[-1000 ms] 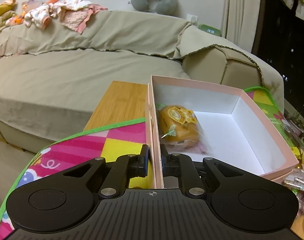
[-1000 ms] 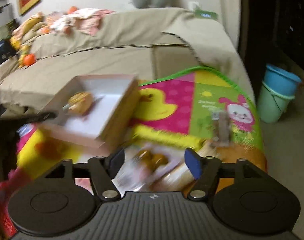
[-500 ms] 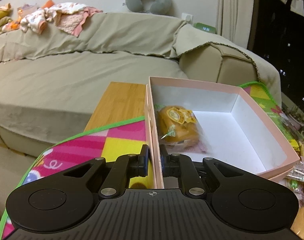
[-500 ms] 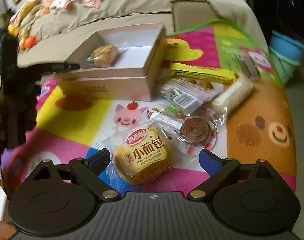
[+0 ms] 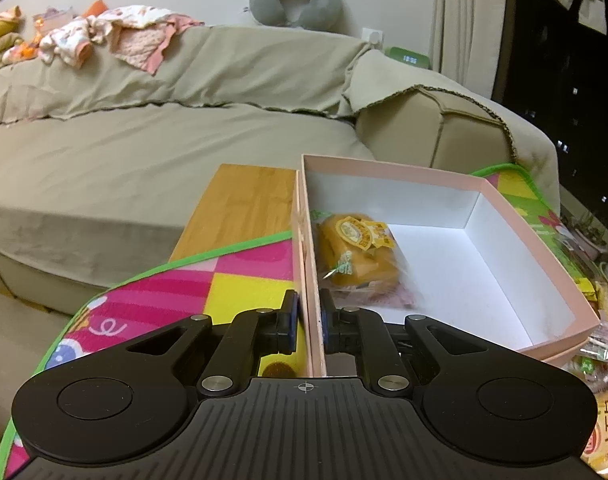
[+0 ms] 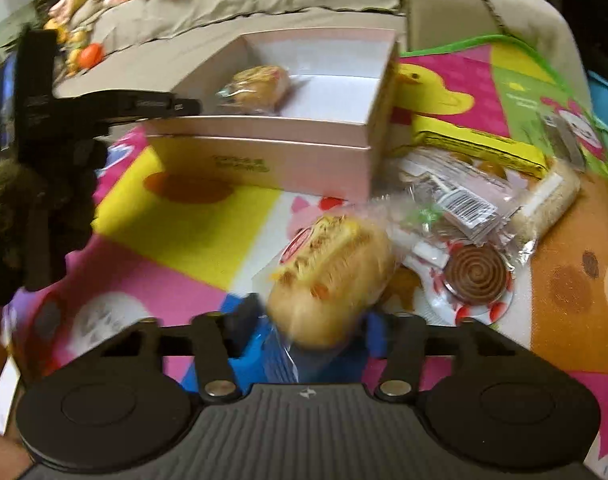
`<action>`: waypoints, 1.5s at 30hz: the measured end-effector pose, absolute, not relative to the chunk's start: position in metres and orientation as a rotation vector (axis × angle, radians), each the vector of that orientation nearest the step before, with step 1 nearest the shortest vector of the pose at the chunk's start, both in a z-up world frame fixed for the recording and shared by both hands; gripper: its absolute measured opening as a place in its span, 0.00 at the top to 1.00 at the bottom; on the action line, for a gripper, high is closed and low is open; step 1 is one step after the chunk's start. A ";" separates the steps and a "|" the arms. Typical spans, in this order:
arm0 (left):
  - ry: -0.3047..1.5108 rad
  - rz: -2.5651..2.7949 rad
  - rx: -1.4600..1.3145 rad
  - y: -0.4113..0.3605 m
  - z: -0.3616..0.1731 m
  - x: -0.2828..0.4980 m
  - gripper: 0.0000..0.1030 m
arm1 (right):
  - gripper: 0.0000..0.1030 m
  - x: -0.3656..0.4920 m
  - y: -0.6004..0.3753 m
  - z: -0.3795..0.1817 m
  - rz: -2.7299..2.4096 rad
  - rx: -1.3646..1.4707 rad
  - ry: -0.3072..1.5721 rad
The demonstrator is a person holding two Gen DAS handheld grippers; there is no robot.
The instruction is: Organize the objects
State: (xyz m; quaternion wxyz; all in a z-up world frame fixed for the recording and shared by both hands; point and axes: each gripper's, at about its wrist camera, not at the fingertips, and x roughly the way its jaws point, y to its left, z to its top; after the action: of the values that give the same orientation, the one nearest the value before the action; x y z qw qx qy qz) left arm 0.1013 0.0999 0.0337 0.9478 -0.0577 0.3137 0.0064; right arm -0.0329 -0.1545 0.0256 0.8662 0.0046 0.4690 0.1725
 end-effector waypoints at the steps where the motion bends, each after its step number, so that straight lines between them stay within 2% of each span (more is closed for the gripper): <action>1: 0.640 0.015 -0.118 0.100 0.034 0.101 0.88 | 0.58 -0.034 -0.157 0.029 0.377 0.014 0.986; 7: 0.646 0.017 -0.136 0.101 0.032 0.101 0.88 | 0.60 -0.036 -0.172 0.064 0.457 0.086 0.976; 18: 0.655 0.021 -0.147 0.102 0.032 0.100 0.88 | 0.60 0.019 -0.151 0.160 0.581 0.115 0.679; 19: 0.656 0.021 -0.148 0.102 0.032 0.100 0.88 | 0.59 0.030 -0.148 0.163 0.618 0.135 0.667; 20: 0.658 0.022 -0.148 0.102 0.032 0.101 0.88 | 0.48 0.041 -0.146 0.164 0.632 0.144 0.654; 22: 0.659 0.021 -0.147 0.103 0.032 0.100 0.88 | 0.29 0.055 -0.142 0.160 0.527 0.122 0.631; 28: 0.657 0.018 -0.145 0.103 0.032 0.100 0.88 | 0.29 0.049 -0.160 0.130 0.444 0.109 0.682; 38: 0.658 0.020 -0.146 0.103 0.032 0.100 0.88 | 0.29 -0.020 -0.183 0.062 0.309 -0.084 0.783; 45: 0.661 0.022 -0.147 0.104 0.032 0.100 0.88 | 0.28 -0.039 -0.183 0.042 0.235 -0.228 0.775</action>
State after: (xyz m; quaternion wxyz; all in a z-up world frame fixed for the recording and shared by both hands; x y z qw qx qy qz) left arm 0.0996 0.1038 0.0320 0.9432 -0.0719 0.3241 0.0106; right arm -0.0394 -0.1829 0.0417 0.9128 -0.1106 0.3762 0.1140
